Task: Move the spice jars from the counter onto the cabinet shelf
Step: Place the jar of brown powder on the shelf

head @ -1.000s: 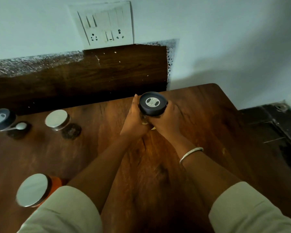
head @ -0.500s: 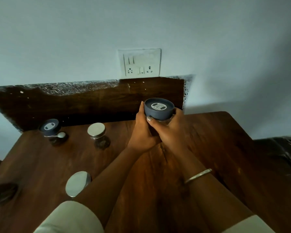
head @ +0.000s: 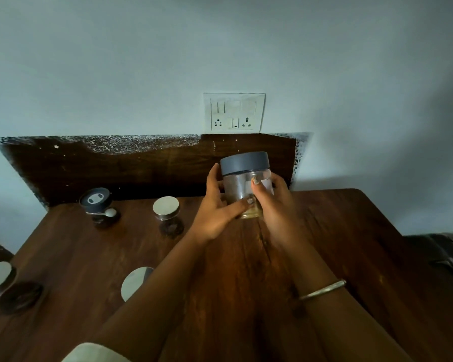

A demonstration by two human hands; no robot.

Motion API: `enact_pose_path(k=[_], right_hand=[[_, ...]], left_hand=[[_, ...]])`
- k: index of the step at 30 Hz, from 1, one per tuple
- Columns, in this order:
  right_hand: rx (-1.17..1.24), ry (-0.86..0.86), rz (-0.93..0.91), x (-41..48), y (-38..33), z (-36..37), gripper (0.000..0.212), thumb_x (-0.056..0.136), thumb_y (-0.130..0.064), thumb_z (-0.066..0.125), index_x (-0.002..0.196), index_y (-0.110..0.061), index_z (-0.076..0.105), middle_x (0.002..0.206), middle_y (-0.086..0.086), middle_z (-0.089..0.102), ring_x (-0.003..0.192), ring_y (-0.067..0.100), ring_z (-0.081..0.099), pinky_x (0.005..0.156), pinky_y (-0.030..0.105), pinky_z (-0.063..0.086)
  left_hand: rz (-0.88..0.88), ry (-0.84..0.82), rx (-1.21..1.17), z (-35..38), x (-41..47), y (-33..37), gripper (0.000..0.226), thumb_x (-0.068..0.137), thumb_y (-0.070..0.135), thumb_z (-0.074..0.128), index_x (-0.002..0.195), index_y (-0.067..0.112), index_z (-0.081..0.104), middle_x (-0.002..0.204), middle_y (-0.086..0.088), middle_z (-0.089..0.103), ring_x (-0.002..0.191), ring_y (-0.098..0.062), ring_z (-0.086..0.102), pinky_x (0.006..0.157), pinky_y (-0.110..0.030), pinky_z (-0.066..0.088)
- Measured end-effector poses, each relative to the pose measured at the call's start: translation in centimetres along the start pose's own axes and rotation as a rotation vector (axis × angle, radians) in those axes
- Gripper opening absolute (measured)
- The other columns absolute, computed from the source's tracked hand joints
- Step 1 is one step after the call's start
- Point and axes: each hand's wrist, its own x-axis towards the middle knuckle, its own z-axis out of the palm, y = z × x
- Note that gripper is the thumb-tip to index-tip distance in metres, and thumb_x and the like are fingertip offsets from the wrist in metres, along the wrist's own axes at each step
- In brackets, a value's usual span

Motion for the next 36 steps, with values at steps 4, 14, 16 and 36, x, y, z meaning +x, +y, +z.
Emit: enact_pose_path(k=[4,14,16,36], right_hand=[[-0.079,0.084,-0.03,-0.2,-0.3,0.9,0.043,0.091,-0.027,0.057,0.13,-0.013,0.045,0.11,0.001,0.062,0.097,0.017,0.066,0.082,0.039,0.057],[-0.18,-0.181,-0.036,-0.4,-0.3,0.1,0.049,0.088,-0.049,0.045,0.131,-0.025,0.046,0.118,0.001,0.062,0.106,0.016,0.064,0.084,0.036,0.056],[-0.169,-0.172,-0.053,-0.4,-0.3,0.0,0.042,0.09,-0.046,0.046,0.129,-0.029,0.045,0.119,0.001,0.061,0.105,0.017,0.064,0.083,0.037,0.057],[-0.256,-0.247,0.0,-1.0,-2.6,-2.1,0.092,0.081,-0.008,0.068,0.149,-0.032,0.012,0.141,0.007,0.048,0.121,0.015,0.054,0.103,0.038,0.045]], left_hand=[[0.042,0.043,0.029,1.0,-1.1,0.2,0.094,0.081,0.01,0.069,0.148,0.024,0.004,0.118,0.016,0.047,0.109,-0.003,0.055,0.089,-0.022,0.052],[0.014,-0.012,-0.225,-0.4,-1.2,1.1,0.079,0.072,0.017,0.063,0.141,0.009,0.026,0.115,-0.005,0.057,0.096,-0.006,0.066,0.075,-0.018,0.053],[0.001,-0.01,-0.181,-0.4,-1.2,1.1,0.079,0.075,0.021,0.06,0.144,0.012,0.023,0.12,-0.005,0.056,0.1,-0.007,0.064,0.077,-0.018,0.053],[-0.003,-0.057,-0.129,-0.7,-1.4,1.8,0.075,0.092,0.004,0.05,0.15,0.019,0.005,0.149,-0.003,0.035,0.131,-0.015,0.044,0.107,-0.034,0.041]])
